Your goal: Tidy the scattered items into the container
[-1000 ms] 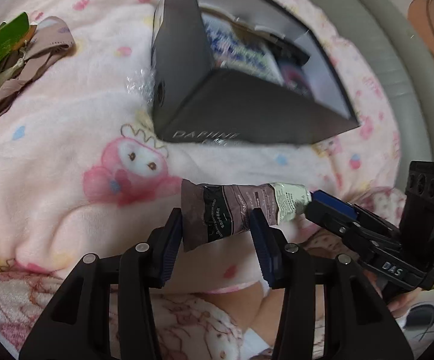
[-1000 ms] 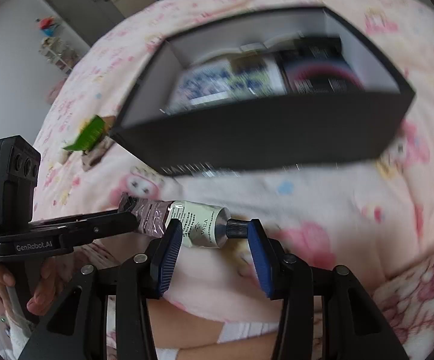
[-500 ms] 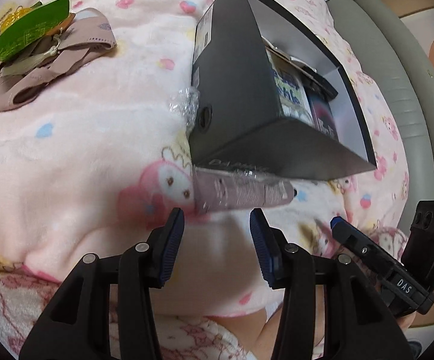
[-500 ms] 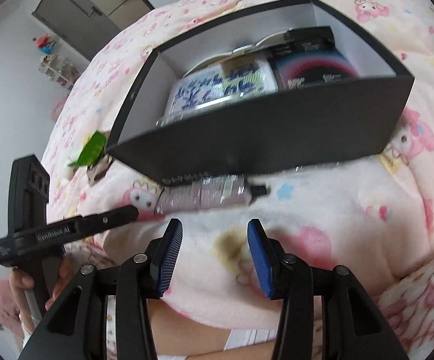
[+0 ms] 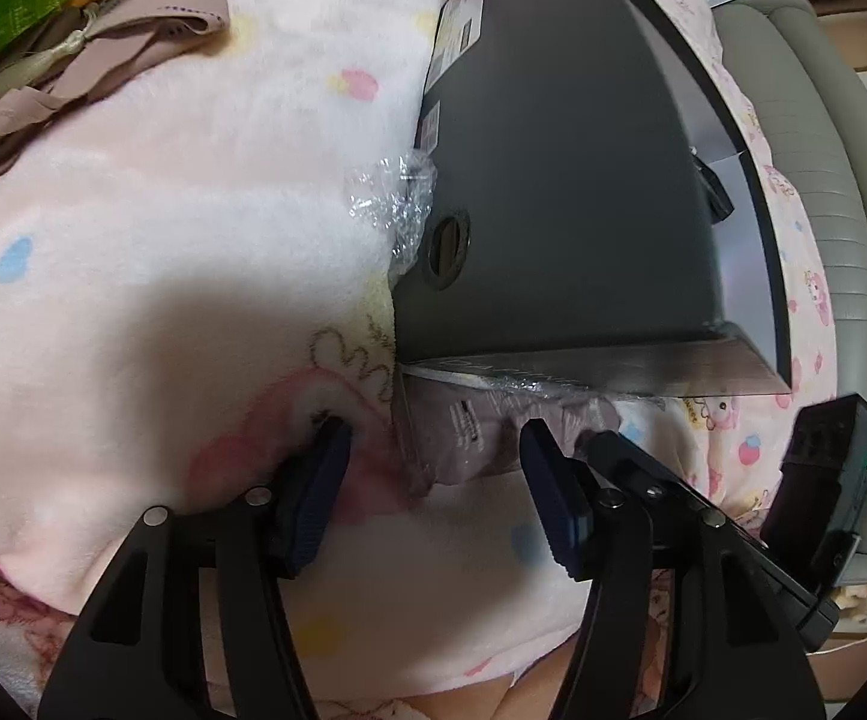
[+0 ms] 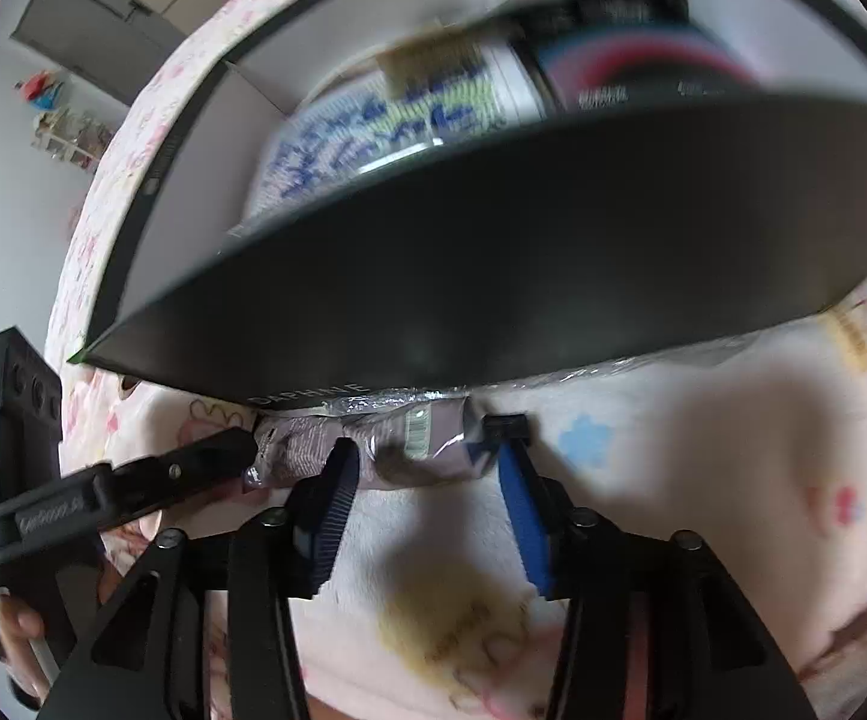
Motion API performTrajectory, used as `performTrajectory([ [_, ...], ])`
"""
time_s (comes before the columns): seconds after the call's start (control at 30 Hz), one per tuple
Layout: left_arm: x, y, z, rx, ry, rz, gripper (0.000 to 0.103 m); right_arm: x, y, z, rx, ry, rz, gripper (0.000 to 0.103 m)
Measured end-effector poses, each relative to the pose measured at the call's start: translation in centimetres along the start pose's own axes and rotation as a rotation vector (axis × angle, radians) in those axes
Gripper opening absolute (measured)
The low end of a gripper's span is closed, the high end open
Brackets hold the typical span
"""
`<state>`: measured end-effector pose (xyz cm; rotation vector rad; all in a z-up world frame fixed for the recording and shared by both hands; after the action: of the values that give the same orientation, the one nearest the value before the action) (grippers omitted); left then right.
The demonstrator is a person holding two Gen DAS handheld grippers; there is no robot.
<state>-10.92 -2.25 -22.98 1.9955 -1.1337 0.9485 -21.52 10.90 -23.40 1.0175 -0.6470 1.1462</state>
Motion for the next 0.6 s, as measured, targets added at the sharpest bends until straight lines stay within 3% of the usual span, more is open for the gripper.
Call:
performTrajectory([
  [0.07,-0.1,-0.3,-0.6,-0.036,0.001,0.004,0.060,-0.3,0.0,0.1,-0.005,0.011,0.001,0.046],
  [0.27,0.4,-0.9,-1.9,-0.121,0.003,-0.012,0.044,0.9,0.0,0.8,0.038,0.029,-0.056,0.044],
  [0.6,1.4,0.6,-0.1,-0.023,-0.022,-0.046,0.045,1.4,1.2,-1.0,-0.047,-0.010,-0.113,0.043],
])
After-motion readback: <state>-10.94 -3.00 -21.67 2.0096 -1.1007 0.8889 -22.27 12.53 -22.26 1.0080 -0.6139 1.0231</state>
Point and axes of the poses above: each gripper's, at about its wrist camera, not at the fingertips, and x roughly against the way its jaws point, z to its left, y to its top, the point moved 7 cm from there along -x, roughly the way its jaws point, and after that the axes turned 10 degrees about -z, right-handed, at the moved point
